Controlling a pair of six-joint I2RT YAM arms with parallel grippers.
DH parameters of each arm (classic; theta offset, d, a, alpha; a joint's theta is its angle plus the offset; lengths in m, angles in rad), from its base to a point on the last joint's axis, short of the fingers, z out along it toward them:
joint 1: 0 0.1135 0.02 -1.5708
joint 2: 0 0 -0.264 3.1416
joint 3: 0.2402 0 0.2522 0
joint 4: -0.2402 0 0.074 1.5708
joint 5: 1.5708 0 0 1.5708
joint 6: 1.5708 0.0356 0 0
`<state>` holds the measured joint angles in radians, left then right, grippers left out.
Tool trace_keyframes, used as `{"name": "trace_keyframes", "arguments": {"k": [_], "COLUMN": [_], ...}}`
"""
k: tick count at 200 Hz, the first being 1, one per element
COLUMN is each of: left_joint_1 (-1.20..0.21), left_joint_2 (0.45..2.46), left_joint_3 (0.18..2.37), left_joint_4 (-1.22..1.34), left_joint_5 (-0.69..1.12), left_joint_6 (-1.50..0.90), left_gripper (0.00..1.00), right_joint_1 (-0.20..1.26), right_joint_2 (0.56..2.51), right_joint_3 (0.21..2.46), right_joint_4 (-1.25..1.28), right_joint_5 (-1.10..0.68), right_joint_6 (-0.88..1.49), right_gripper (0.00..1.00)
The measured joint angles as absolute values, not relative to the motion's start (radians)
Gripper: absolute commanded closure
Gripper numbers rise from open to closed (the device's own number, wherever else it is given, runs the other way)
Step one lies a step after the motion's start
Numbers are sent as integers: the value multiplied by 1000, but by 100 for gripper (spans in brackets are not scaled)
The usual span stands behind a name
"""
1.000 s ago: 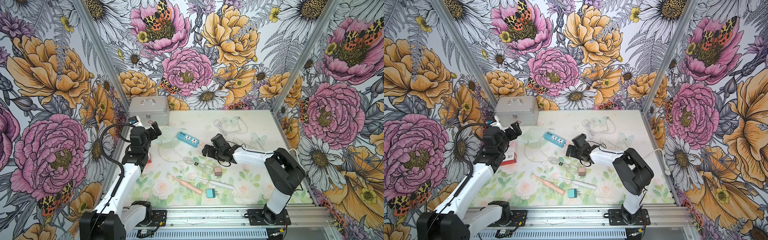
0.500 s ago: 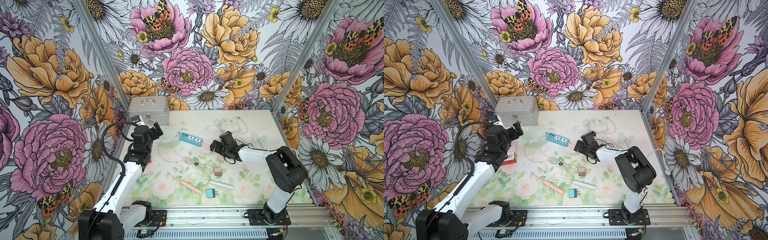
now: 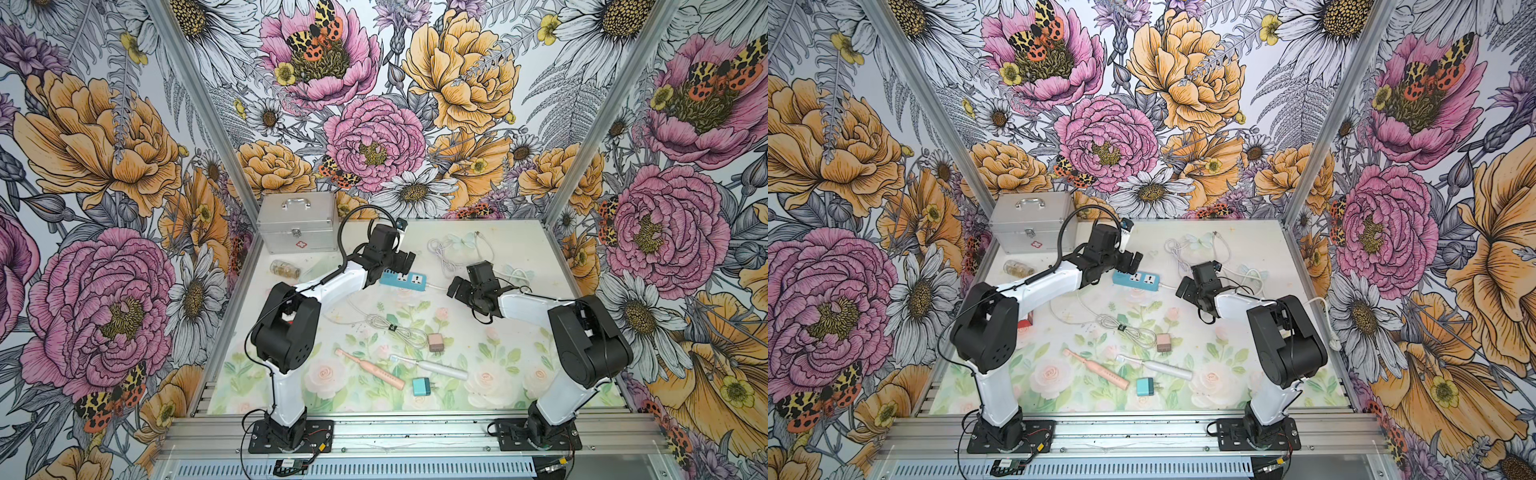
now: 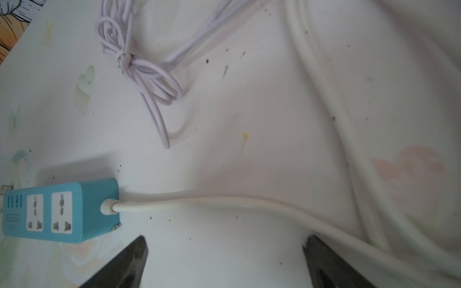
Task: Charge the electric toothbrush
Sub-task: Move the socket to the center of the board.
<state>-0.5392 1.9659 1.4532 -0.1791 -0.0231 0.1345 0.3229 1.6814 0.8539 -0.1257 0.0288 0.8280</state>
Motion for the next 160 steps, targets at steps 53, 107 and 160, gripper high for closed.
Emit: {"name": "trace_keyframes", "arguments": {"k": [53, 107, 160], "left_joint_1": [-500, -496, -528], "left_joint_2": [2189, 2235, 2228], "left_joint_3": [1656, 1729, 1709], "left_joint_4": [-339, -477, -553], "left_joint_5": [230, 334, 310], "left_joint_6": [262, 334, 383], "left_gripper": [1, 1, 1], "right_joint_1": [315, 286, 280], "right_joint_2": [1475, 1364, 1363], "right_joint_3": [762, 755, 756], "right_joint_4": [-176, -183, -202], "right_joint_5": [-8, -50, -77], "right_joint_6": [782, 738, 723], "right_gripper": [0, 0, 0]}}
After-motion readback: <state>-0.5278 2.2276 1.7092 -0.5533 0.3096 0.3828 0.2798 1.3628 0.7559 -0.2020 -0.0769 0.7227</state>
